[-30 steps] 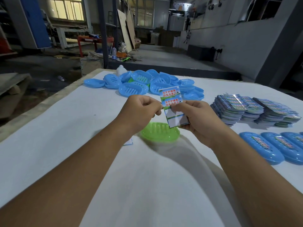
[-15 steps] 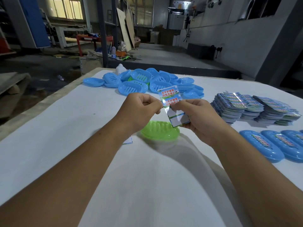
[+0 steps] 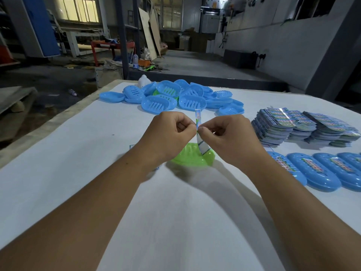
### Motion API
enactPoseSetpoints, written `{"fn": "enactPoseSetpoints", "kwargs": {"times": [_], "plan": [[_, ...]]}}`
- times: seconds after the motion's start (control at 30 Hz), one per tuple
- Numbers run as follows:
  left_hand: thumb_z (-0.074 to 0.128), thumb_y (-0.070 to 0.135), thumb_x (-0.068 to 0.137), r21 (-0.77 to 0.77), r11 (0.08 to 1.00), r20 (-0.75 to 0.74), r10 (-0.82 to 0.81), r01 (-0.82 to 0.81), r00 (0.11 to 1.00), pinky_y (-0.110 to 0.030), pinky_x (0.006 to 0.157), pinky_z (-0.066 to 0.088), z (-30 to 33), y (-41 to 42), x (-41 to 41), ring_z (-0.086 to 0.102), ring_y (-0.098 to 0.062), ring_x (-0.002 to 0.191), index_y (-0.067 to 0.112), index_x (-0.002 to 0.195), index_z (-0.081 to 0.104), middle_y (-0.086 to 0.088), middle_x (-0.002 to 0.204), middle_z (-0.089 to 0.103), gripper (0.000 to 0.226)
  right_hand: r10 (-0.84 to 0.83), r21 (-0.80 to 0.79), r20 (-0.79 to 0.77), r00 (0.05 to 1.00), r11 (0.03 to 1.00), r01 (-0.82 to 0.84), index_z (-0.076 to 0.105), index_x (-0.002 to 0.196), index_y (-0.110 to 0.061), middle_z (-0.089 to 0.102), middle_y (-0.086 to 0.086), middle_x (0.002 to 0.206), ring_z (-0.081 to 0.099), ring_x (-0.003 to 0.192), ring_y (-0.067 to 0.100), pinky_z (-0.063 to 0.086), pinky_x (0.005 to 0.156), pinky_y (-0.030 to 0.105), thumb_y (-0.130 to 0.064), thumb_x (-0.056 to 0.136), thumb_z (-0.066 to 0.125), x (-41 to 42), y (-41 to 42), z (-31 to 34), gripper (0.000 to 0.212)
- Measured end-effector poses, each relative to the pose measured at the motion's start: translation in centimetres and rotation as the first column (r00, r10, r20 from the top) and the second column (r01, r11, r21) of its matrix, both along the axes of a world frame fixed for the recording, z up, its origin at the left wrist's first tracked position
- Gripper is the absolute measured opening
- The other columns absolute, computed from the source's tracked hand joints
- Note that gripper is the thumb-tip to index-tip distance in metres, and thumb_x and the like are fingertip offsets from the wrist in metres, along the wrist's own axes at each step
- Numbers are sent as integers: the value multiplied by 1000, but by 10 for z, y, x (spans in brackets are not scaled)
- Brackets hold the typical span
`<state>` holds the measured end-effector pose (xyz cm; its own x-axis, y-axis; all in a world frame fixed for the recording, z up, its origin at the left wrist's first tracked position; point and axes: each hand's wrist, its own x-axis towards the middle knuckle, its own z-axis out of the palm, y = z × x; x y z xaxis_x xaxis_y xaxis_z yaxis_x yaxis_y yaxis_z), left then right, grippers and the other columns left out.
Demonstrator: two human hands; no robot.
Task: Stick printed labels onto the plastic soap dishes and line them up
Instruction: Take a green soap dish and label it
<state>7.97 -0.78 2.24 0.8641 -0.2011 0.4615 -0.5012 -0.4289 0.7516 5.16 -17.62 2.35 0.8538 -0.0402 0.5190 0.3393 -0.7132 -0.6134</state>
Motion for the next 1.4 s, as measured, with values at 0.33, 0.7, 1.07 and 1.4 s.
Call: {"fn": "enactPoseSetpoints", "kwargs": {"times": [0.33,0.7,1.07,1.4], "plan": [[69,21,88,82,997,80,-8,2,997,-7,62,42,0,-3,-3,62,-3,68,26,76,69,12,70,68,13,-7,-1,9,1000,1000,7,74,63,-26,57,-20,46,50,45,-1,35,47,7,-24,78,66,-3,4,4,16],[67,21,84,4,999,22,40,-40,999,-15,60,45,1,-2,0,55,-2,59,18,72,69,12,62,65,12,-42,123,-80,996,991,52,68,67,-5,60,17,64,38,52,8,36,49,24,-24,75,63,2,-1,5,21],[44,25,93,77,967,-136,250,-242,959,-35,66,41,9,9,9,48,-19,72,4,85,55,2,73,55,25,-156,204,-142,978,962,183,63,74,5,55,25,67,42,58,14,39,57,30,-35,67,57,13,-14,4,41],[26,40,101,681,570,-15,640,-461,769,-36,76,35,15,41,24,47,-26,88,14,114,58,-8,98,55,43,-171,193,-168,971,960,203,65,77,7,60,29,76,42,59,15,37,58,30,-37,69,58,16,-17,-2,44]]}}
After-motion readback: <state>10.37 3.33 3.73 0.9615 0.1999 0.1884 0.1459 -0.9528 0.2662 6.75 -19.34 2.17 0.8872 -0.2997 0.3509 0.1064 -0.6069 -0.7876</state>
